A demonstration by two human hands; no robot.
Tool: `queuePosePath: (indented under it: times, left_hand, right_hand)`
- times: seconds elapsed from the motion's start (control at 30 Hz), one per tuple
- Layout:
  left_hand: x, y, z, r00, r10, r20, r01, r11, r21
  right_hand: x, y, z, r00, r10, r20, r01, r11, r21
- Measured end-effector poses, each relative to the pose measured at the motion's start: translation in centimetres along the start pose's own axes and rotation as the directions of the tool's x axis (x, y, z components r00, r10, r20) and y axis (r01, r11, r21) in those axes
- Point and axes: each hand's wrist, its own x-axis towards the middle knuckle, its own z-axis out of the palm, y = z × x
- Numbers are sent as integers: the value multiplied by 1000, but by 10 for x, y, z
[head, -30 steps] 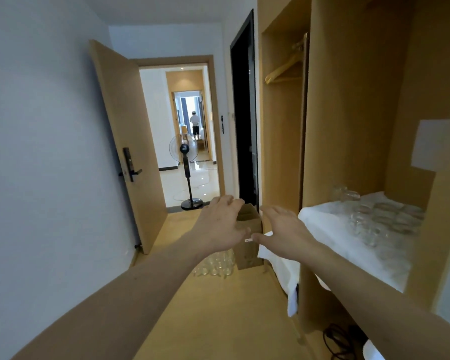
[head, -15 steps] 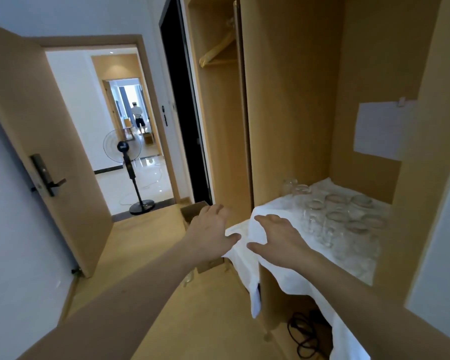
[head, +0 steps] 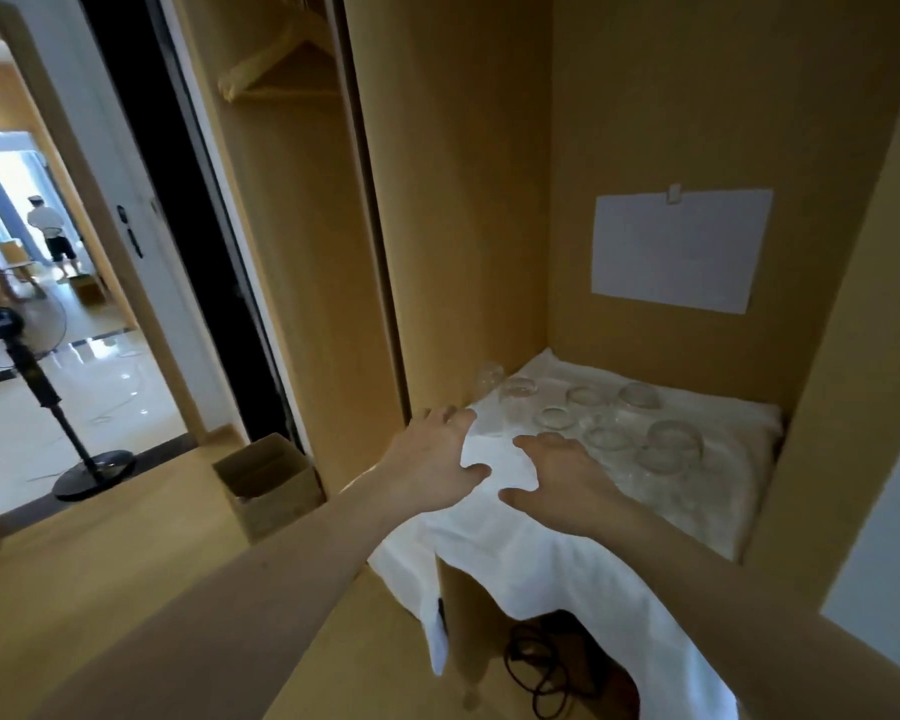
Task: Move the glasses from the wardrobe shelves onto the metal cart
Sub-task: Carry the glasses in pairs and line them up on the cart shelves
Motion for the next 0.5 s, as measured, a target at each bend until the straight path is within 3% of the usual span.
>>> queuePosePath:
  times: [0.2,0.5]
  left_hand:
    - [60,-14,-1,977,210,-22,-211,962,-174]
    - [129,-36,20,928,372,-5,-368,918,-146]
  right_hand:
    - [28,6,-10,984,168,-57,-171,983,-61]
    - [49,15,-15,922,354,-156,-368,927,-71]
